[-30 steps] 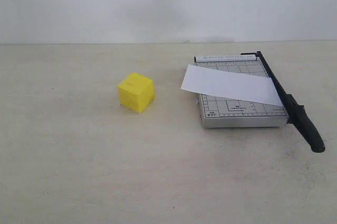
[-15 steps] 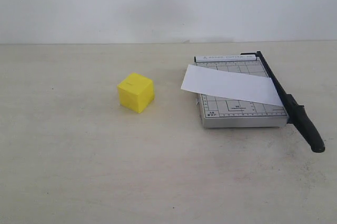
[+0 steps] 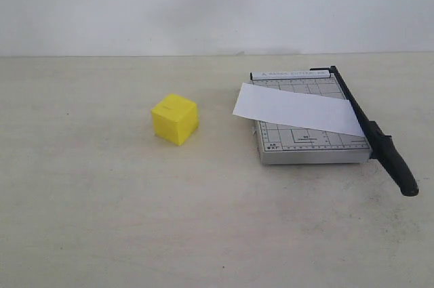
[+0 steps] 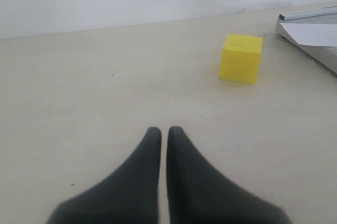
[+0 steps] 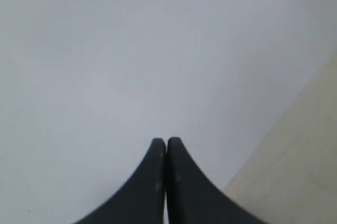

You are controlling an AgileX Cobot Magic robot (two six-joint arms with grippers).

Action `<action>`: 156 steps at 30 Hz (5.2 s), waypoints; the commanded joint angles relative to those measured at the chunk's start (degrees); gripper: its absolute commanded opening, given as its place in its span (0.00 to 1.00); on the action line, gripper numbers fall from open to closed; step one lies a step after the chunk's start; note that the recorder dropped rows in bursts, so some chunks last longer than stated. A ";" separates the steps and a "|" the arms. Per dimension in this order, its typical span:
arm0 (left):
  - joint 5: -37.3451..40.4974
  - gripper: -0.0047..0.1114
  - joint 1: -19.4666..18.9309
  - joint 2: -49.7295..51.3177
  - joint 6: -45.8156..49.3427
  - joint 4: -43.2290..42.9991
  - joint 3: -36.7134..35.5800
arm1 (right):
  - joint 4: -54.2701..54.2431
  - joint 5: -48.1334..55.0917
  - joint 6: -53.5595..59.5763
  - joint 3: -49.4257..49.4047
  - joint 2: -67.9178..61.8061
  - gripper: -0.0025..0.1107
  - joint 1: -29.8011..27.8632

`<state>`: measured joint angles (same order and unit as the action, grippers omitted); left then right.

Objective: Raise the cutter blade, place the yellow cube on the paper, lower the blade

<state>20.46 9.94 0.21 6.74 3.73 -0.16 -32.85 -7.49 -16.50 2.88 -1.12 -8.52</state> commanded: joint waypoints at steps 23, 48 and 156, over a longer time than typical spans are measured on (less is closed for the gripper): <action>-0.96 0.08 -0.04 -0.21 -0.19 0.13 0.16 | 49.07 4.06 4.23 24.11 -76.98 0.49 12.53; -0.96 0.08 -0.04 -0.21 -0.19 0.13 0.16 | 48.35 1.38 1.72 26.06 -80.15 0.02 12.53; -40.35 0.08 38.79 95.39 -27.95 -20.34 48.15 | -2.91 -0.19 52.06 -1.56 -37.38 0.02 12.53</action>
<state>-22.47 48.55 93.93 -15.29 -16.58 46.15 -36.37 -2.94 33.02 1.33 -35.45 4.08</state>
